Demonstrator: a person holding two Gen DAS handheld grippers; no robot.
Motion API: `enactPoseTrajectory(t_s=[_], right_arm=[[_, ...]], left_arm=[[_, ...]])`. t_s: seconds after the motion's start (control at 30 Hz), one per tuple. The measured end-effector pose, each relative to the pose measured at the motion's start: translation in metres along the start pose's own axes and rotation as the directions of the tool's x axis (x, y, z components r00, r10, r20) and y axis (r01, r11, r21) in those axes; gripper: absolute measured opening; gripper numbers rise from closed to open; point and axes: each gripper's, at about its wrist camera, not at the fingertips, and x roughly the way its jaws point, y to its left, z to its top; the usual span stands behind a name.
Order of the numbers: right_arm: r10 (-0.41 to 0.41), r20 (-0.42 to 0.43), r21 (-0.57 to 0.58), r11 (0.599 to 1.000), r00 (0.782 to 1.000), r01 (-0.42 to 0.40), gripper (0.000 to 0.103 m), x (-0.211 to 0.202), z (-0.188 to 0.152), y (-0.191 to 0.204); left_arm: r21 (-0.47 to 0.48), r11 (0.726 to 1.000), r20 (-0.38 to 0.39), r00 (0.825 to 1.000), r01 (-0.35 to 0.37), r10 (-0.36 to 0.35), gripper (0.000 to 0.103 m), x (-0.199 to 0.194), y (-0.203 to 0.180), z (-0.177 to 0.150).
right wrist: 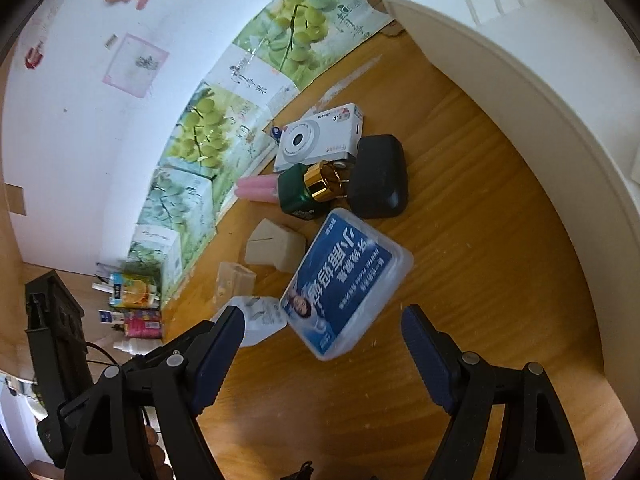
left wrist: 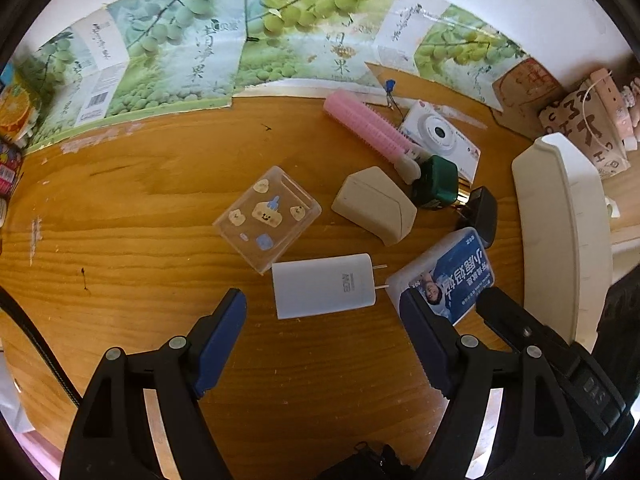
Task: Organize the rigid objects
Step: 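Withdraw both tools from the tray back over the desk, then grasp the white charger with the left tool while the right tool grasps the blue floss box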
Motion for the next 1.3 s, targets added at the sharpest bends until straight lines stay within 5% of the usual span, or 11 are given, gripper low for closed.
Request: enactPoseTrajectory(t_s=[0.6, 0.8, 1.3], right_arm=[[-0.218, -0.091, -0.051, 0.976, 0.972, 0.214, 0.081, 0.042, 0.020, 0.011], [-0.269, -0.079, -0.105, 0.960, 0.960, 0.261, 0.081, 0.049, 0.025, 0.021], [-0.419, -0.053, -0.230, 0.888, 0.906, 0.397, 0.081, 0.068, 0.031, 0.041]], left_arm=[[-0.004, 1.000, -0.086, 0.996, 0.003, -0.004, 0.080, 0.024, 0.010, 0.012], [-0.009, 0.998, -0.097, 0.993, 0.061, -0.061, 0.066, 0.027, 0.010, 0.015], [-0.023, 0.997, -0.108, 0.992, 0.069, -0.072, 0.065, 0.025, 0.014, 0.012]])
